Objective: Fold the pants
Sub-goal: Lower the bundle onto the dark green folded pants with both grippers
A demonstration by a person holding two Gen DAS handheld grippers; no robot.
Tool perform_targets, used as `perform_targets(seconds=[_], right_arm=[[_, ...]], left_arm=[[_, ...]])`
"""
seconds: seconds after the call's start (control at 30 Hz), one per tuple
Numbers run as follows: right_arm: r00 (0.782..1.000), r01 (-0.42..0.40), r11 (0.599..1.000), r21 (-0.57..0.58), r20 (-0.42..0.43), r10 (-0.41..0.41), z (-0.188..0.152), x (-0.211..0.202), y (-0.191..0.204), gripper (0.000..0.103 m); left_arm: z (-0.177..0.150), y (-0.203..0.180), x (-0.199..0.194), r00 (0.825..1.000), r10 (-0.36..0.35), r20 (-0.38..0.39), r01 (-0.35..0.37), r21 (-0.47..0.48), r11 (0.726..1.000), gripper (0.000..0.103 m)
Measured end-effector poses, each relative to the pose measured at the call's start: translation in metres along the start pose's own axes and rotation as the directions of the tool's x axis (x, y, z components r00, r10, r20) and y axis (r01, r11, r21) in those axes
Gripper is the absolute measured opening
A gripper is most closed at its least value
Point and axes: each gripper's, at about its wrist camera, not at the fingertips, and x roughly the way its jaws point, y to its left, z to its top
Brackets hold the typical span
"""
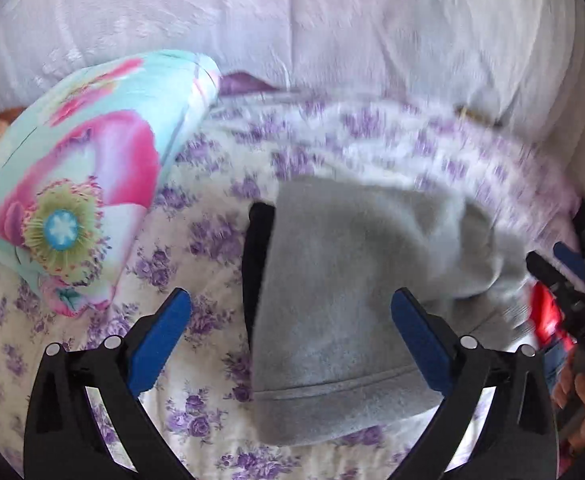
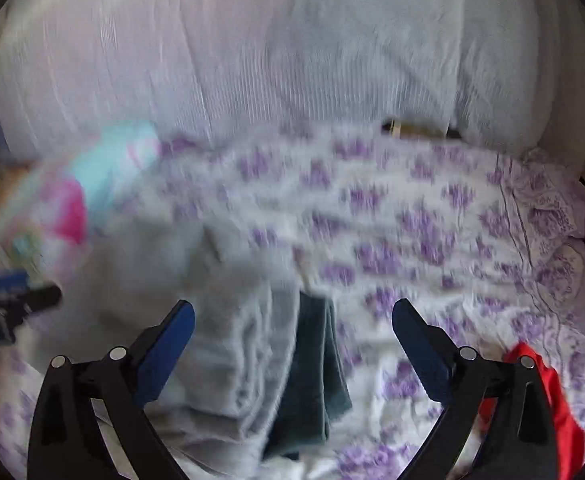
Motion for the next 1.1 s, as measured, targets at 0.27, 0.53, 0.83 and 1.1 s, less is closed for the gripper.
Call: perform_targets(seconds=[0.27, 0.53, 0.83, 1.1], right_arm=[[0.987, -0.138, 0.978, 0.154, -0.062, 0.149, -0.024, 0.037, -0.018, 0.1], [0.982, -0.154, 0.967, 0.201, -0.076, 0.172, -0.028, 0.035, -0.019, 0.1], [0.991, 0.035, 0.998, -0.056, 0.132, -0.027, 0.011, -0.025, 0.031, 0.099], [0.999, 0.024, 0.999, -0.049, -0.036, -0.025, -0.003, 0.047, 0.038, 0.1]], left_arm=[[-0.032, 0.0, 0.042, 0.998, 0.004, -0.069, -0.008, -0.05, 0.999, 0.099], [-0.037, -0.016, 0.035, 0.996, 0.089, -0.012, -0.089, 0.047, 0.995, 0.099], [-0.037, -0.014, 0.036, 0.995, 0.103, 0.01, -0.103, 0.054, 0.993, 0.099], [-0.037, -0.013, 0.038, 0.996, 0.093, 0.005, -0.093, 0.058, 0.994, 0.099]])
